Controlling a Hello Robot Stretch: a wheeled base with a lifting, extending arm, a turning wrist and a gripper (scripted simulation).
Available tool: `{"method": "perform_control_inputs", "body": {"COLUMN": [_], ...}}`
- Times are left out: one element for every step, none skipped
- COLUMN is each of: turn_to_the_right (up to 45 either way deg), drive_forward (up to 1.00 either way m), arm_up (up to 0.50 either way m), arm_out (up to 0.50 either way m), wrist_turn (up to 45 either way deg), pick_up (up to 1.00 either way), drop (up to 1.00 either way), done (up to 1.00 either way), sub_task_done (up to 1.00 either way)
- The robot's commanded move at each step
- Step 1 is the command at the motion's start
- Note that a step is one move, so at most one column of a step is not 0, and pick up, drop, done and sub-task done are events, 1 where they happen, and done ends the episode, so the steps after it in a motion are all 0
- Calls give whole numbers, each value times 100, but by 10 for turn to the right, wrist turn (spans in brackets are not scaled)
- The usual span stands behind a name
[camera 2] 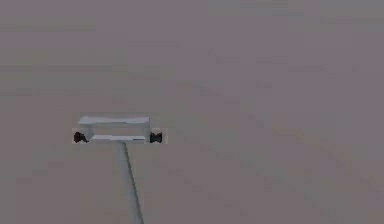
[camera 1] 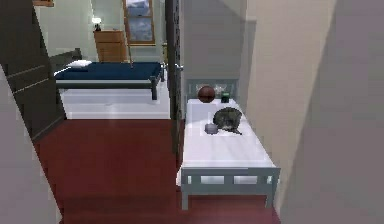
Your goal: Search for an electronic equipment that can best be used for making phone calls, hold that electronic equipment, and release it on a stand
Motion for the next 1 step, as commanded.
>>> {"method": "perform_control_inputs", "body": {"turn_to_the_right": [450], "drive_forward": [0], "arm_up": [0], "arm_out": [0], "wrist_turn": [0], "pick_up": [0], "drop": [0], "done": [0], "sub_task_done": [0]}}
